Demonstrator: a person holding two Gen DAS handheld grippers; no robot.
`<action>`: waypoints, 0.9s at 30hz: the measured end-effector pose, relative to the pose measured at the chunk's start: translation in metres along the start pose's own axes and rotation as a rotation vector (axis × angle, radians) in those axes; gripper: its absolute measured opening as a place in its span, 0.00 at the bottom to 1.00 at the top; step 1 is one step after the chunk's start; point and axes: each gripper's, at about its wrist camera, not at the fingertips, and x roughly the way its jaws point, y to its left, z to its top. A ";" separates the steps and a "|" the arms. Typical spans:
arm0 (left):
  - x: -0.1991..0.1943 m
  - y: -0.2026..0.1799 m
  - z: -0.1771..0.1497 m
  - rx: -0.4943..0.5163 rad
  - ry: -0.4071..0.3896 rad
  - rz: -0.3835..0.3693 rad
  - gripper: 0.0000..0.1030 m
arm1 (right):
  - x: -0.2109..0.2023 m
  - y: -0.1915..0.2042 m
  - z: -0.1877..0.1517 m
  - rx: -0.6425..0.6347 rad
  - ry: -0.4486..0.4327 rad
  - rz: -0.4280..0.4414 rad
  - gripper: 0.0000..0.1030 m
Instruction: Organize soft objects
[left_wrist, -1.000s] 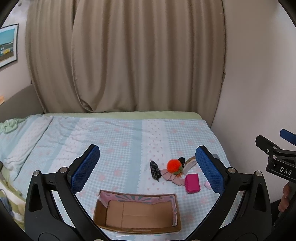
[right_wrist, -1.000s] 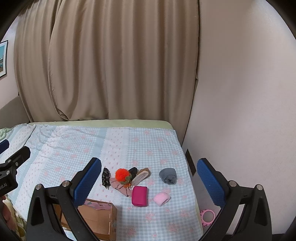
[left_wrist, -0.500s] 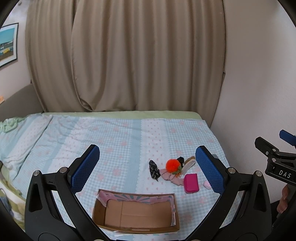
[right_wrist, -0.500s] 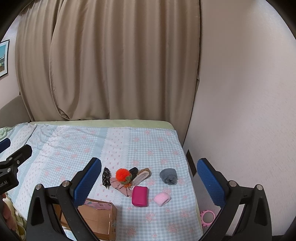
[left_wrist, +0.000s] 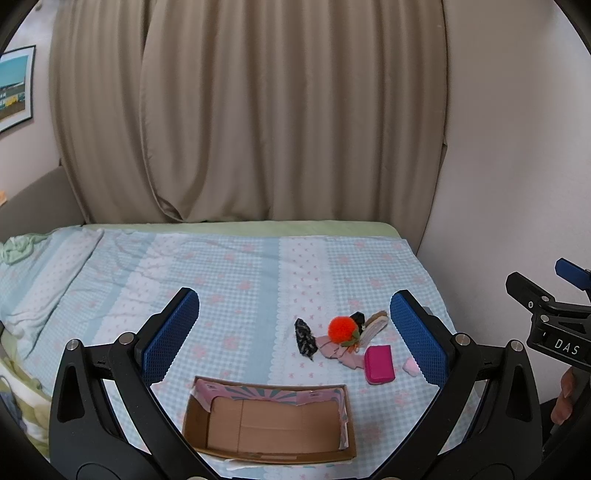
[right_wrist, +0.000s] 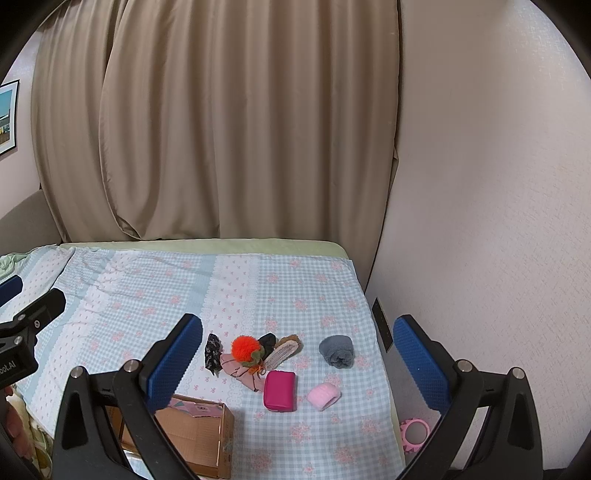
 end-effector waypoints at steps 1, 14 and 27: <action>0.000 0.000 0.000 0.000 0.000 0.000 1.00 | 0.000 0.000 0.000 0.000 0.000 0.000 1.00; 0.000 0.001 0.002 -0.001 0.001 -0.002 1.00 | -0.001 0.001 0.001 0.002 -0.002 0.004 1.00; 0.001 -0.001 0.002 -0.005 0.011 -0.007 1.00 | -0.002 0.002 0.001 0.007 0.000 0.005 1.00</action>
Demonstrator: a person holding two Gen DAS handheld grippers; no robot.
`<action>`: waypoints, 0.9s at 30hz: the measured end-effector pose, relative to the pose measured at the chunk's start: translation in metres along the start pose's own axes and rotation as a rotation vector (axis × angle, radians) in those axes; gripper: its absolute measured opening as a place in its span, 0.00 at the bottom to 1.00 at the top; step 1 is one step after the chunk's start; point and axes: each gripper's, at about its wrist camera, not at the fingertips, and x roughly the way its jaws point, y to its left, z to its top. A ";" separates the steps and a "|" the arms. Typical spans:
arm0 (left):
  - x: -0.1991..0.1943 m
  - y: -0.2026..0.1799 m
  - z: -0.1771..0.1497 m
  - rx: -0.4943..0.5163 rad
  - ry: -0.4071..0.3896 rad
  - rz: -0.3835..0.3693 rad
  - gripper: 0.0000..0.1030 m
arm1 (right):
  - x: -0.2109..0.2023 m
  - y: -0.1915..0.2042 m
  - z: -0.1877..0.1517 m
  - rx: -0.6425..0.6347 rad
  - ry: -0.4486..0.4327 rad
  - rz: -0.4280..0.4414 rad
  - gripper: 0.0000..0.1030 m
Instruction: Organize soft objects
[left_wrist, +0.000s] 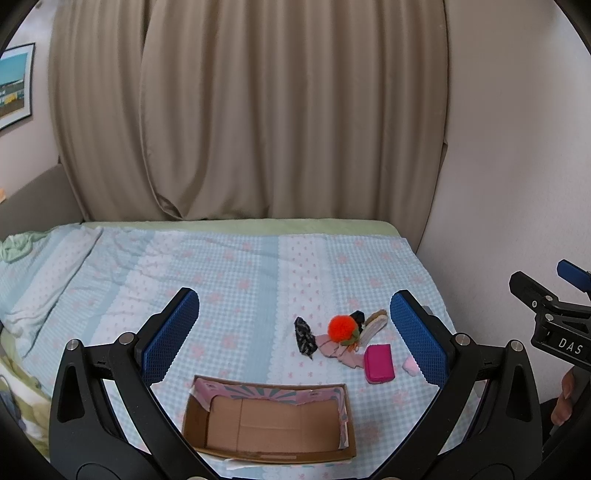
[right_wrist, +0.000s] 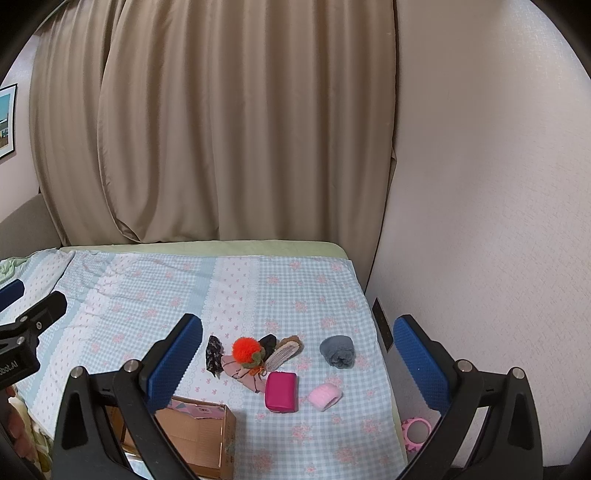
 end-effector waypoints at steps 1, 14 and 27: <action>0.001 -0.001 0.000 0.000 0.004 0.000 1.00 | 0.000 0.000 0.000 0.000 0.001 0.001 1.00; 0.079 -0.016 0.004 -0.026 0.120 -0.031 1.00 | 0.052 -0.020 0.008 0.013 0.072 -0.002 1.00; 0.273 -0.074 -0.062 0.045 0.320 -0.124 1.00 | 0.208 -0.070 -0.043 0.081 0.224 -0.050 1.00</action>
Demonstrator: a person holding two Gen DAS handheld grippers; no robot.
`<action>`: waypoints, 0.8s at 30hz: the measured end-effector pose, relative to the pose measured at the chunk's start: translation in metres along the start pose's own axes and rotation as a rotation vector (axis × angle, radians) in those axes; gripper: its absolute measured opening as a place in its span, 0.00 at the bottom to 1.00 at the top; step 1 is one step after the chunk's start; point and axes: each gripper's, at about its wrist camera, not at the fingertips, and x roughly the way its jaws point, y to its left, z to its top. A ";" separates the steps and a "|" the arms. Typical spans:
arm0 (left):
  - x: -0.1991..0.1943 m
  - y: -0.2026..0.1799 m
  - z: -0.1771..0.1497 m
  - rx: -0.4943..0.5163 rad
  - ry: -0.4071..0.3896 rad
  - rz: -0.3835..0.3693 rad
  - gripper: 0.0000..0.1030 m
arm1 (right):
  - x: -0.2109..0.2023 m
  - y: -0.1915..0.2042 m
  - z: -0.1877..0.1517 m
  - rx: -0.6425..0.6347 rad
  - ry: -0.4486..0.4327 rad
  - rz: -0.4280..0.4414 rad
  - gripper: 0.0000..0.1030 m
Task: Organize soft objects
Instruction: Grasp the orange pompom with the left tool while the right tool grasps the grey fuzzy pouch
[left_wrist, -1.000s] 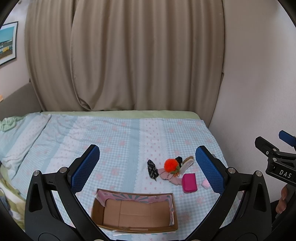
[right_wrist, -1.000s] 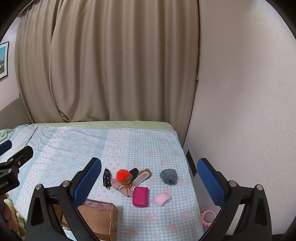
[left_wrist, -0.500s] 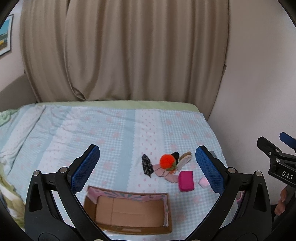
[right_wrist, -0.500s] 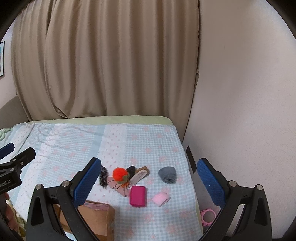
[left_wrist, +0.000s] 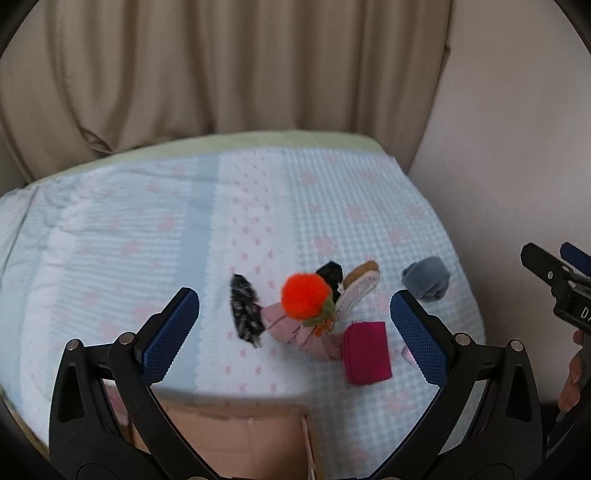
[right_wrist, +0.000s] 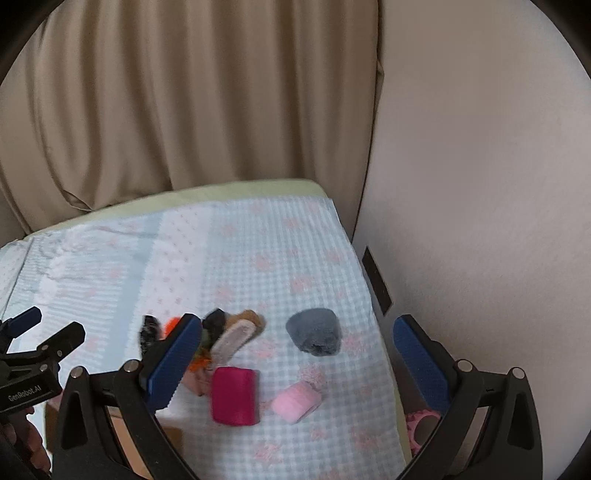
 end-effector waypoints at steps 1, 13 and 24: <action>0.019 -0.002 -0.002 0.011 0.017 -0.010 1.00 | 0.015 -0.003 -0.002 0.007 0.015 -0.005 1.00; 0.169 -0.010 -0.026 0.084 0.166 -0.077 0.95 | 0.177 -0.040 -0.041 0.104 0.194 0.000 1.00; 0.236 -0.013 -0.033 0.082 0.298 -0.115 0.74 | 0.268 -0.046 -0.064 0.116 0.303 0.009 1.00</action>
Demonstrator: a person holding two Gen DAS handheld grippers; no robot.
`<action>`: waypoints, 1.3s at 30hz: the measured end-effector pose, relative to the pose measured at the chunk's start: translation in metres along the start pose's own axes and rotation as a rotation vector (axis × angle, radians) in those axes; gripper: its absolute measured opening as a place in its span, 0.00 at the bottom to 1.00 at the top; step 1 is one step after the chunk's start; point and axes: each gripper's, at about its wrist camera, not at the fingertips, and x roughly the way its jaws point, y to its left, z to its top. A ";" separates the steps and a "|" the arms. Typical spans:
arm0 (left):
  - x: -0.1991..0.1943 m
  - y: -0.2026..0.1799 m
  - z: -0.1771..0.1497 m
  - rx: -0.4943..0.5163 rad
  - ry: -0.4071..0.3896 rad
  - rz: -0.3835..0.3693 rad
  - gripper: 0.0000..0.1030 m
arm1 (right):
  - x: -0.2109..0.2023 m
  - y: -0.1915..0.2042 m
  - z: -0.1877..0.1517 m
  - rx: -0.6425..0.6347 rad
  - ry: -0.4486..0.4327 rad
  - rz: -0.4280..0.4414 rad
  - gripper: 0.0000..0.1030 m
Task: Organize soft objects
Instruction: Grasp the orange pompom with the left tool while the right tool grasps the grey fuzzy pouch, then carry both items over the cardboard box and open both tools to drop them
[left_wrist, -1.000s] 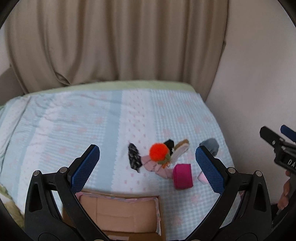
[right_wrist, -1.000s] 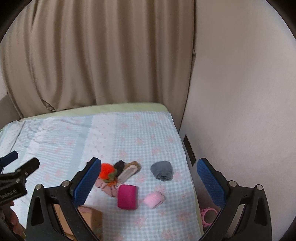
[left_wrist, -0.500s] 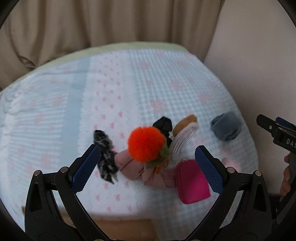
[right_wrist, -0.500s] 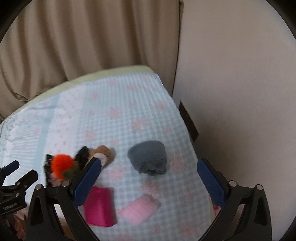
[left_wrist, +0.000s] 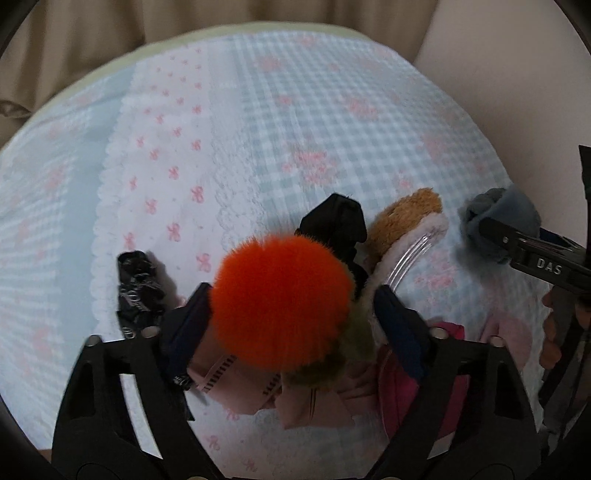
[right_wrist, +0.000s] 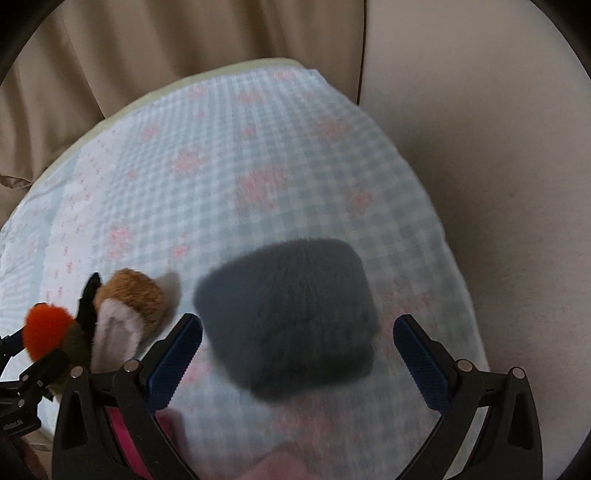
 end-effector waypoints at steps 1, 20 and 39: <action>0.005 0.002 0.001 -0.008 0.023 -0.005 0.70 | 0.004 0.000 0.002 -0.002 0.002 0.001 1.00; 0.003 0.011 0.012 -0.068 0.061 -0.057 0.36 | 0.017 0.001 0.012 -0.009 -0.028 0.044 0.54; -0.104 0.009 0.020 -0.093 -0.097 -0.057 0.36 | -0.097 0.015 0.020 -0.028 -0.208 0.067 0.52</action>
